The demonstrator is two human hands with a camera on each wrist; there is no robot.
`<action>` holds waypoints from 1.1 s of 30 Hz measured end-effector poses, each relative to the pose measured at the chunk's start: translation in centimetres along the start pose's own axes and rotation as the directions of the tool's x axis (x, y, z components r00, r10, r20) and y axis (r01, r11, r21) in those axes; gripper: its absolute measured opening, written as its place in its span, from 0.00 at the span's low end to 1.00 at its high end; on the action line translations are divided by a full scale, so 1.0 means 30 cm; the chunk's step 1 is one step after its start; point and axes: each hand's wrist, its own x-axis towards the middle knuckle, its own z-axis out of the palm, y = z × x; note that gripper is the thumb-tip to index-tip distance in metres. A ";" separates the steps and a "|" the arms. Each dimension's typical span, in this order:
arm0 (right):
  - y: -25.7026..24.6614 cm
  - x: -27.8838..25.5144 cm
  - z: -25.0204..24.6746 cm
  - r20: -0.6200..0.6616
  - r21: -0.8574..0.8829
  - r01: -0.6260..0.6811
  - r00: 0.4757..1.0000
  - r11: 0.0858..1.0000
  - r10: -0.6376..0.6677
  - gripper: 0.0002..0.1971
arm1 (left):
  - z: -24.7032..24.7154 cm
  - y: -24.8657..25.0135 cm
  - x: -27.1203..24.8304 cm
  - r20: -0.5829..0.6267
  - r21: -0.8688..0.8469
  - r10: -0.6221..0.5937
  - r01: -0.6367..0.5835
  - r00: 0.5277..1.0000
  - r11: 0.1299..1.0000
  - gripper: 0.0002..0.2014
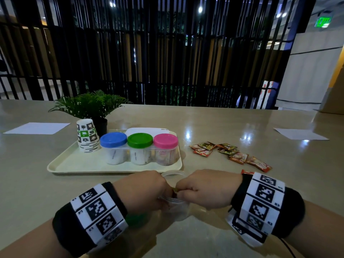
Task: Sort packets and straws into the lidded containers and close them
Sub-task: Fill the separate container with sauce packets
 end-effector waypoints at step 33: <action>0.183 -0.103 -0.137 -0.240 0.567 -0.039 0.948 0.823 0.210 0.09 | 0.002 -0.009 -0.001 -0.032 0.032 -0.012 0.013 0.999 0.999 0.13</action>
